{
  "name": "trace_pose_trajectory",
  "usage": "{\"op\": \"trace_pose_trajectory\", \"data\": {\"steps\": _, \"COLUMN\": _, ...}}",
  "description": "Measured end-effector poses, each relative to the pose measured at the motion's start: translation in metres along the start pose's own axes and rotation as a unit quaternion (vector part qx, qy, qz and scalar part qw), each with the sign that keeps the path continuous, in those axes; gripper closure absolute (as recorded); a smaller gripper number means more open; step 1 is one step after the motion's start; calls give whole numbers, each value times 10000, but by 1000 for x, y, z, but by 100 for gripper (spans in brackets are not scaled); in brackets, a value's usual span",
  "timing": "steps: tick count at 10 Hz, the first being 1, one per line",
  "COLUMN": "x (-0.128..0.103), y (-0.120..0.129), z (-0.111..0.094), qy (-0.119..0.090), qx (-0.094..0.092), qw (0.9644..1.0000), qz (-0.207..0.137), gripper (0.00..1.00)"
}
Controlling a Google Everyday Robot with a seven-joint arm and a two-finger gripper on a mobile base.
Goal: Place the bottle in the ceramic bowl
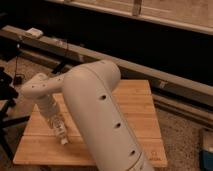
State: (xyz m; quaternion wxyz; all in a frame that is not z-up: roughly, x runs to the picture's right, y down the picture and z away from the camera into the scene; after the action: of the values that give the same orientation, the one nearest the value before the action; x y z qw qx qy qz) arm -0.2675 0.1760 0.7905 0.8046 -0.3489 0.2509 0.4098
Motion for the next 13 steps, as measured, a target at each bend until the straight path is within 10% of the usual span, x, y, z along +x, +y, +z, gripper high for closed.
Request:
{"op": "trace_pose_trajectory", "data": {"steps": 5, "x": -29, "y": -67, "z": -84, "qy": -320, "qx": 42, "qw": 9988, "qz": 367, "gripper": 100}}
{"op": "trace_pose_trajectory", "data": {"steps": 11, "x": -92, "y": -178, "z": -75, "qy": -175, "qx": 188, "qw": 9930, "qz": 1157, "gripper": 100}}
{"op": "trace_pose_trajectory", "data": {"steps": 13, "x": -102, "y": -197, "z": -66, "qy": -155, "qx": 307, "qw": 9894, "qz": 1412, "gripper": 86}}
